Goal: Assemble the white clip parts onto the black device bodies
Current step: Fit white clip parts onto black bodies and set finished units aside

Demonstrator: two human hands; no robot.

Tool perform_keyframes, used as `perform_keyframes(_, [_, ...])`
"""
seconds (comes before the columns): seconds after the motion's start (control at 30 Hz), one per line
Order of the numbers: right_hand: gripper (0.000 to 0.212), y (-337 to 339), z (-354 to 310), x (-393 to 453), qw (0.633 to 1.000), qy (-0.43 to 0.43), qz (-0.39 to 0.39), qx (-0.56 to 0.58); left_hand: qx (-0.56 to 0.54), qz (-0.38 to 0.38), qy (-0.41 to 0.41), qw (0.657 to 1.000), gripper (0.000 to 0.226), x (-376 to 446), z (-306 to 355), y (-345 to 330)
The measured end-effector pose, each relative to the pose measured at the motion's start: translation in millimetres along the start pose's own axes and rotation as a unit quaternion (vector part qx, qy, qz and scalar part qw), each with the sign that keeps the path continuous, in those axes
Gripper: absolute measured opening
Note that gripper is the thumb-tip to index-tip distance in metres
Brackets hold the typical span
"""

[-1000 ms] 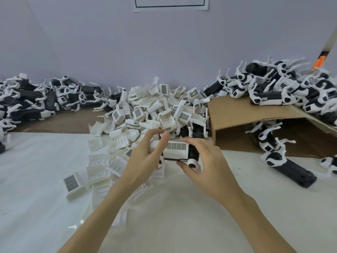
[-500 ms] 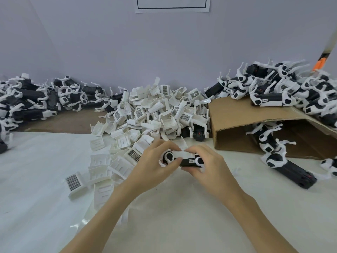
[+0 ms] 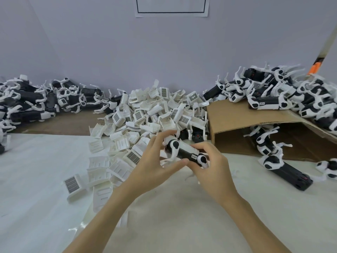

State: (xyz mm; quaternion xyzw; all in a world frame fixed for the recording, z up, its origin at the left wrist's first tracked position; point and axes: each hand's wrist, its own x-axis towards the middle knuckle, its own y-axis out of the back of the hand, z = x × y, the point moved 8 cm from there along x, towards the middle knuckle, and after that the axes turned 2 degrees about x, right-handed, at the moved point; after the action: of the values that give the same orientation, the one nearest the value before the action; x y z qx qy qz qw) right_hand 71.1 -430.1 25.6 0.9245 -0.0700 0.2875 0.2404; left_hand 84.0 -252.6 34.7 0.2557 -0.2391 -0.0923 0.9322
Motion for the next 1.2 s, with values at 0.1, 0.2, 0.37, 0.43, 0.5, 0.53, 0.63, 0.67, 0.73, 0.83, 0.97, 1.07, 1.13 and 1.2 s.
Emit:
perform_keyframes(0.1, [0.036, -2.1, 7.7, 1.8, 0.999, -0.021, -0.026, 0.036, -0.034, 0.026, 0.004, 0.999, 0.049, 0.9, -1.4, 2.5])
perform_keyframes(0.2, [0.034, -18.5, 14.1, -2.6, 0.987, -0.071, -0.132, 0.065, -0.024, 0.058, -0.022, 0.998, 0.043, -1.3, 2.5, 4.4])
perform_keyframes(0.37, [0.03, -26.9, 21.8, -5.4, 0.962, -0.16, -0.182, 0.123, -0.014, 0.069, -0.02, 0.997, 0.047, 0.8, -5.8, 8.9])
perform_keyframes(0.43, [0.029, -21.0, 27.5, -3.2, 0.953, -0.197, -0.17, 0.153, -0.035, 0.053, 0.002, 0.998, 0.059, 1.2, -8.2, 9.8])
perform_keyframes(0.5, [0.029, -14.1, 31.6, 4.5, 0.924, -0.257, -0.156, 0.238, -0.082, 0.056, 0.026, 0.995, 0.078, 2.1, -8.6, 13.8])
perform_keyframes(0.53, [0.031, -7.7, 32.2, 14.8, 0.9, -0.282, -0.139, 0.301, -0.095, 0.071, 0.03, 0.992, 0.077, 2.9, -8.5, 18.5])
perform_keyframes(0.63, [0.043, 44.6, 24.9, 71.2, 0.798, -0.277, -0.008, 0.536, -0.079, 0.135, 0.024, 0.987, 0.047, 3.5, -5.7, 36.2])
perform_keyframes(0.67, [0.056, 67.0, 20.1, 90.6, 0.735, -0.245, 0.041, 0.631, -0.07, 0.14, 0.025, 0.987, 0.039, 3.7, -5.7, 39.2])
perform_keyframes(0.73, [0.101, 100.0, 20.5, 116.3, 0.597, -0.222, 0.093, 0.765, -0.052, 0.128, 0.036, 0.99, 0.033, 4.3, -7.5, 38.9])
perform_keyframes(0.83, [0.103, 95.3, 20.5, 116.5, 0.632, -0.245, 0.022, 0.735, -0.015, 0.096, 0.048, 0.994, 0.024, 6.0, -12.0, 33.5])
perform_keyframes(0.97, [0.068, 13.5, 38.7, 60.9, 0.673, -0.304, -0.064, 0.671, 0.109, 0.112, 0.04, 0.987, 0.011, 7.4, -14.9, 27.6])
perform_keyframes(1.07, [0.059, -54.3, 46.1, 18.9, 0.641, -0.374, -0.074, 0.666, 0.167, 0.135, 0.021, 0.976, 0.013, 6.2, -11.3, 28.9])
perform_keyframes(1.13, [0.054, -82.9, 45.1, 12.0, 0.632, -0.391, -0.081, 0.664, 0.175, 0.151, 0.016, 0.973, 0.013, 9.0, -16.1, 36.7])
perform_keyframes(1.2, [0.049, -98.4, 42.0, 19.8, 0.629, -0.392, -0.086, 0.666, 0.162, 0.181, 0.035, 0.969, 0.012, 14.5, -29.0, 55.3])
